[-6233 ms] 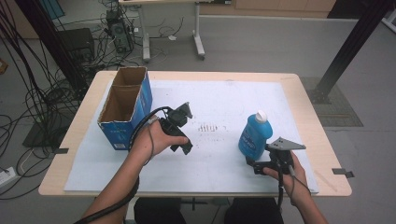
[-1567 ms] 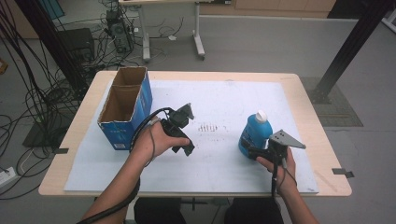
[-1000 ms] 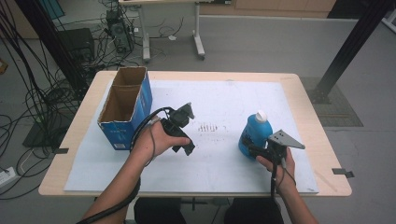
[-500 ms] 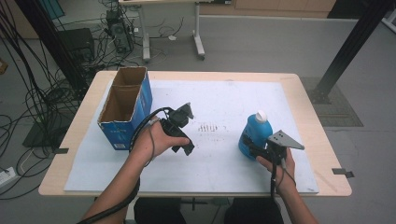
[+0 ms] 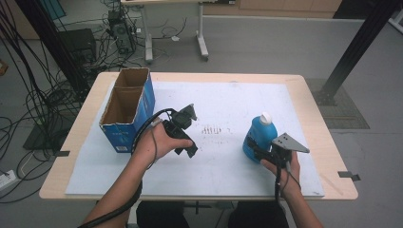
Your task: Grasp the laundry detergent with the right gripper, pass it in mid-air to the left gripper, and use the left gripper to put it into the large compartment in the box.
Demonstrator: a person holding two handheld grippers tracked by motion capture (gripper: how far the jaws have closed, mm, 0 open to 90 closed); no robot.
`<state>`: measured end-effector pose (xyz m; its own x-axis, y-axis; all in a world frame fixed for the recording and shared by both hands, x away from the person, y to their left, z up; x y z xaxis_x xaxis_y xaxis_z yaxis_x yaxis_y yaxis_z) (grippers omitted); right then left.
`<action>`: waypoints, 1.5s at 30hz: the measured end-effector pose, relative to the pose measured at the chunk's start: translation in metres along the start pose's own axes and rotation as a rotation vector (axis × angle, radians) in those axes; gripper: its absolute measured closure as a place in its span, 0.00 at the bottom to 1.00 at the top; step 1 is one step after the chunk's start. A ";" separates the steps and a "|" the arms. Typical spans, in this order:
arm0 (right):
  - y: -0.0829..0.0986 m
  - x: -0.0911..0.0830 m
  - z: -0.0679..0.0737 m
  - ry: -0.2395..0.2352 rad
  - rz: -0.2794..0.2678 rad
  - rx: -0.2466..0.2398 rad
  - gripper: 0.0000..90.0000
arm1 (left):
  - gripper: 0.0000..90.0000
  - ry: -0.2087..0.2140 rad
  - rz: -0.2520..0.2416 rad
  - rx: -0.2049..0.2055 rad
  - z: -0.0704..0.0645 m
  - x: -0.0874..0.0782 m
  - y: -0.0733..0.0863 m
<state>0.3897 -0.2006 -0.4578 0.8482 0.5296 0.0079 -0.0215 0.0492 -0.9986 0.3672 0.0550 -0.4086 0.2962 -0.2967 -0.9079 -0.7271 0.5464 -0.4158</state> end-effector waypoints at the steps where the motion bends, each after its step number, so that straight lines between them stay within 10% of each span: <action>1: 0.000 0.000 0.000 0.000 -0.001 -0.001 0.47 | 0.10 -0.001 -0.001 -0.002 0.000 0.000 0.000; 45: 0.000 0.000 0.000 0.001 -0.025 -0.019 0.48 | 0.10 0.005 -0.003 0.004 -0.002 0.002 -0.005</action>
<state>0.3894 -0.2002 -0.4582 0.8488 0.5276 0.0333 0.0101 0.0468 -0.9989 0.3706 0.0503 -0.4084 0.2955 -0.3026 -0.9062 -0.7234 0.5487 -0.4191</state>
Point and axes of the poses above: each handheld gripper's, and its own axes: x roughly forward along the jaws, y roughly out of its underside, z roughly to its left, the point moved 9 cm from there along x, roughly forward along the jaws, and after that the axes turned 15 degrees about -z, right-handed, at the moved point
